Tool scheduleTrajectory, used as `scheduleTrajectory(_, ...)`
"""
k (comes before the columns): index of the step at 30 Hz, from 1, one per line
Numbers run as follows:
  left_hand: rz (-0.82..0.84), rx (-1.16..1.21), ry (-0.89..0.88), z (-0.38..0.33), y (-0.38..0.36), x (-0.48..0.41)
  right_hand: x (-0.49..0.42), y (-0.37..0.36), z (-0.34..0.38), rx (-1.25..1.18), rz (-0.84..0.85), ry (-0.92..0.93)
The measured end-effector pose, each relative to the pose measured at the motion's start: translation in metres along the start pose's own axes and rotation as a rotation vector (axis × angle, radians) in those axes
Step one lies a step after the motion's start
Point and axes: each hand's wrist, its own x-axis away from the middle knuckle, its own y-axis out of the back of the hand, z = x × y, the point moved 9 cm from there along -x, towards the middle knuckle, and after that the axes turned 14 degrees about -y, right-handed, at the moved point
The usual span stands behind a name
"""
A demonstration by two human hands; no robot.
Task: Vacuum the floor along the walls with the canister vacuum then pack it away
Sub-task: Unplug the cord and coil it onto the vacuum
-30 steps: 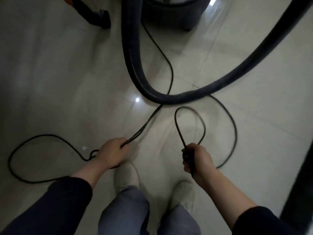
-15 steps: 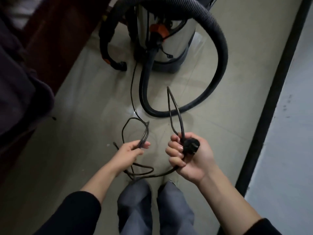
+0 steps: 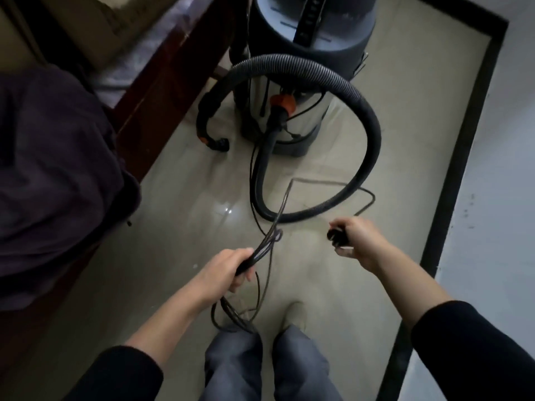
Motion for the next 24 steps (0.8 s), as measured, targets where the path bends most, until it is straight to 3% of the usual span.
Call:
scheduleTrajectory(4,0.044,-0.318,-0.168,-0.065,0.014,-0.018,-0.002,0.02,0.016,0.115,-0.148,0.081)
scheduleTrajectory(6,0.062,-0.373,-0.207,-0.089,0.016,-0.029,0.002,0.02,0.032,0.149,-0.141,0.135)
scheduleTrajectory(11,0.183,-0.221,-0.2,-0.137,0.005,-0.066,0.023,0.01,0.082,0.369,-0.068,0.361)
scheduleTrajectory(15,0.269,-0.235,-0.187,-0.186,-0.003,-0.114,0.036,0.015,0.139,0.555,0.001,0.561)
scheduleTrajectory(24,0.371,-0.247,-0.163,-0.245,-0.008,-0.208,0.008,0.031,0.233,0.535,0.104,0.707)
